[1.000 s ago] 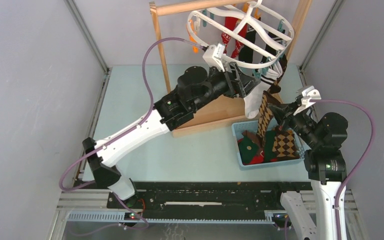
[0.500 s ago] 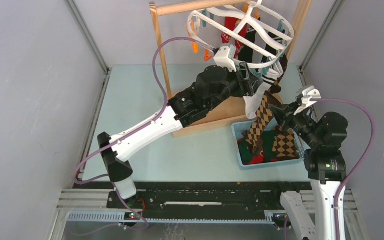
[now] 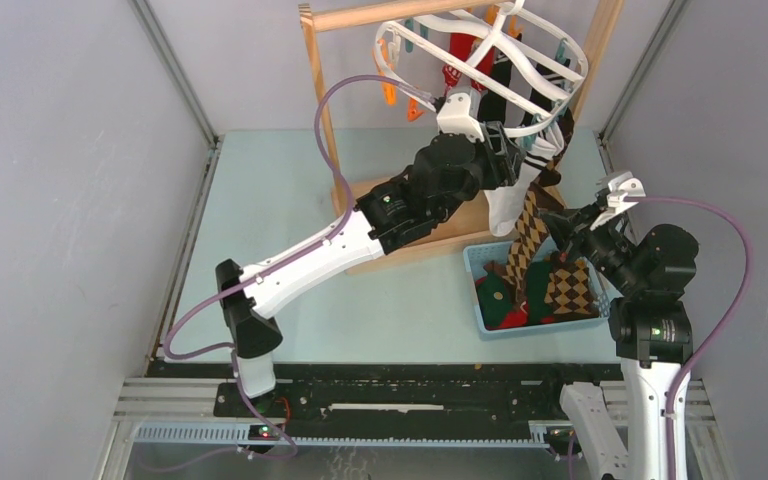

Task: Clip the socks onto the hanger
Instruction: Open the clamp at the hanger.

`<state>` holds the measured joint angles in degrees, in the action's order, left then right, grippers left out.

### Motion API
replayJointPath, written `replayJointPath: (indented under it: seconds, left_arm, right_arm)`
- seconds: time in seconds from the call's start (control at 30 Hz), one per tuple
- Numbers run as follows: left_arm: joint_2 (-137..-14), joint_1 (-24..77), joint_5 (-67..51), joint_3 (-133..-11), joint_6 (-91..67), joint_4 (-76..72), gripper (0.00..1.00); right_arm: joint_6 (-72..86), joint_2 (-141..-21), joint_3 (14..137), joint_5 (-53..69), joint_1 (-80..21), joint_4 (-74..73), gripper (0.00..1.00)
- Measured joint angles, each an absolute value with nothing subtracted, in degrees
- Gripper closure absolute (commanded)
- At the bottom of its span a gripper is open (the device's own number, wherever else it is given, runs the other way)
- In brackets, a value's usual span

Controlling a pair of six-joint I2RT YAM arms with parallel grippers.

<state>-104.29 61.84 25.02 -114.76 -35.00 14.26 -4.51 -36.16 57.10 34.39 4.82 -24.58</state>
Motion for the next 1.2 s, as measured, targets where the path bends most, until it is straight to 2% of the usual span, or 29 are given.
replayJointPath:
  seconds: [0.13, 0.67, 1.2]
  left_arm:
    - [-105.5, 62.1, 26.2, -115.7, -34.5, 14.0, 0.42]
    - [-107.8, 63.0, 31.5, -117.6, -32.5, 11.7, 0.39]
    - [-108.1, 64.3, 35.1, -117.6, -30.3, 4.2, 0.39]
  right_arm:
    - [-4.3, -36.1, 57.1, 35.0, 5.3, -24.6, 1.00]
    - [-3.7, -35.8, 56.9, 36.7, 6.4, -24.2, 1.00]
    - [-3.4, -35.6, 56.6, 38.0, 6.5, -24.1, 1.00]
